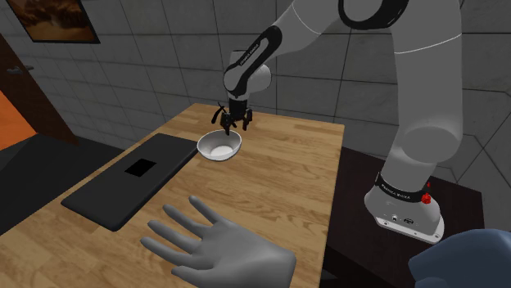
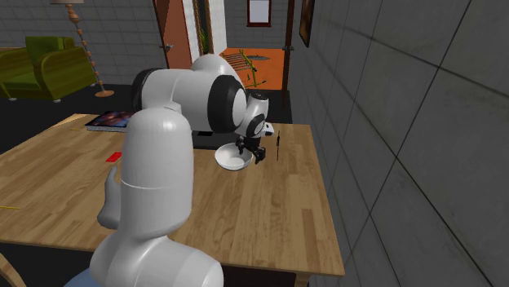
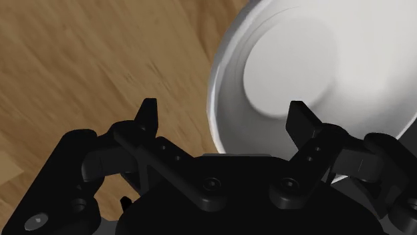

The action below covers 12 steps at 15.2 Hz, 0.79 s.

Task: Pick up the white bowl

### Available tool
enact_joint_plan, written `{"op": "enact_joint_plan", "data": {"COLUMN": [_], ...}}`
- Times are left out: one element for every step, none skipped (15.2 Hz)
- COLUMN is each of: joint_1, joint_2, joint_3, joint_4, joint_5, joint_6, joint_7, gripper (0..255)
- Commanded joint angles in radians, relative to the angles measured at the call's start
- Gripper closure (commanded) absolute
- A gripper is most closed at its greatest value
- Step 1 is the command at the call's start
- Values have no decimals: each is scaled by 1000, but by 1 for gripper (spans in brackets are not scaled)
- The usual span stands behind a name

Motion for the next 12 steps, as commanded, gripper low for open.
{"op": "enact_joint_plan", "data": {"joint_1": [0, -1, -2, -2, -2, -2, -2, -2, -2, -2, -2, -2], "joint_2": [21, 30, 45, 45, 45, 45, 46, 46, 46, 46, 46, 46], "joint_3": [2, 3, 5, 5, 5, 5, 5, 5, 5, 5, 5, 5], "joint_4": [1, 0, -1, -1, -1, -2, -1, -1, -1, -2, -1, -1], "joint_5": [4, 7, 10, 10, 10, 10, 10, 10, 11, 11, 11, 10], "joint_6": [20, 30, 46, 46, 46, 47, 47, 47, 47, 47, 47, 47], "joint_7": [-5, -8, -13, -13, -13, -13, -14, -14, -14, -14, -14, -14], "gripper": [0, 0, 0, 0, 0, 255, 255, 255, 255, 255, 255, 255]}}
